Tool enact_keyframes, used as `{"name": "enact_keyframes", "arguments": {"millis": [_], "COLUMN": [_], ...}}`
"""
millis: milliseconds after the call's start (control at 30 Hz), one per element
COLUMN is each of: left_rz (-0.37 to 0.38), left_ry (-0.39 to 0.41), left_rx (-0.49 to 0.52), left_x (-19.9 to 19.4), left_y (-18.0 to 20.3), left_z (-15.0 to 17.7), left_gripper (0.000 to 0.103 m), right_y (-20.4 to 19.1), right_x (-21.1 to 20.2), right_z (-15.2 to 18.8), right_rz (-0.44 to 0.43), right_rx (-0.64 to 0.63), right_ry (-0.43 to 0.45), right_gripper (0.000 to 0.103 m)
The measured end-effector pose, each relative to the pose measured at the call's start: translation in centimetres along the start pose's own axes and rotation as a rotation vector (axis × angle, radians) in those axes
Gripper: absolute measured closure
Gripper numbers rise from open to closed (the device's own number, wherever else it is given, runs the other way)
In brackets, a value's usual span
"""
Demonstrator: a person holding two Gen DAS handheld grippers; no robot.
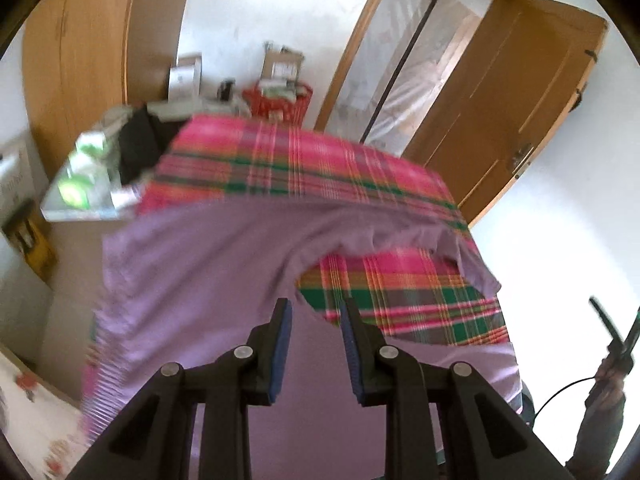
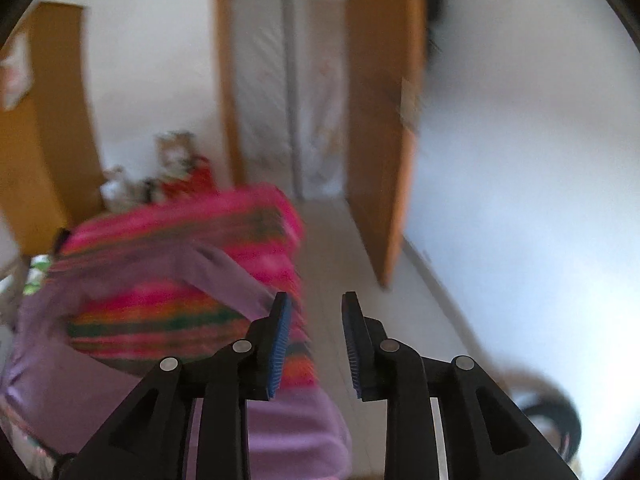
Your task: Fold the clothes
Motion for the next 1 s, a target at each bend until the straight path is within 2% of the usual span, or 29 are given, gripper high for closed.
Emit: {"name": "enact_keyframes", "arguments": {"millis": [133,200,267,333,400,467,600,700,833,1000], "left_rz": [0.006,-0.022,-0.046,-0.058,-0.079,-0.134,-0.245,-0.240,-0.320,-0.295], "left_ry": [0.067,0.108,0.154,0.155,0.141,0.114,0.062,-0.035,-0.128,-0.206], "left_rx": [0.017,0.038,0.074,0.093,0.108,0.143,0.164,0.188,0.181,0.191], "left_x": [-4.8,-6.7,-8.7,-9.3,-9.3,-8.2,-3.7,0.9,7.0,12.1], "left_y": [-0.4,-0.5,-0.7,-1.2,-1.8,-2.7,-6.2,-9.0,-12.9,-15.9], "left_z": [-3.0,-4.4,-6.1,-7.6,-9.2,-10.2,-11.4,-10.7,-9.5,-8.4], "left_gripper": [0.078,0.078,0.078,0.077,0.077,0.077,0.077,0.077,0.077,0.077], "right_y": [-5.9,-8.5,-10.6,-12.6,-15.0,-18.4,-25.1,-30.1,-35.9,-39.3], "right_x": [-3.0,-4.1,-5.1,-5.3,-4.4,-1.7,4.7,9.7,16.2,24.9], "right_z": [-5.9,-8.4,-10.7,-13.1,-14.4,-15.3,-14.5,-12.7,-9.4,-6.0], "right_rz": [-0.117,-0.168,-0.221,-0.332,-0.416,-0.507,-0.557,-0.588,-0.588,-0.651], "right_rx": [-0.124,-0.167,-0.175,-0.152,-0.160,-0.216,-0.318,-0.410,-0.552,-0.569], "right_ry": [0.110,0.151,0.202,0.239,0.229,0.175,0.060,-0.010,-0.064,-0.207], "right_gripper": [0.074,0.074,0.074,0.074,0.068,0.068,0.068,0.068,0.068,0.068]}}
Point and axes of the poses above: each gripper's, at about its wrist camera, not at the fingertips, and x roughly the way its jaws point, y to its right, z to its underside, the point moved 2 cm from there along x, roughly the way its jaws point, and after that the axes turned 1 degree about -z, right-handed, at the moved point
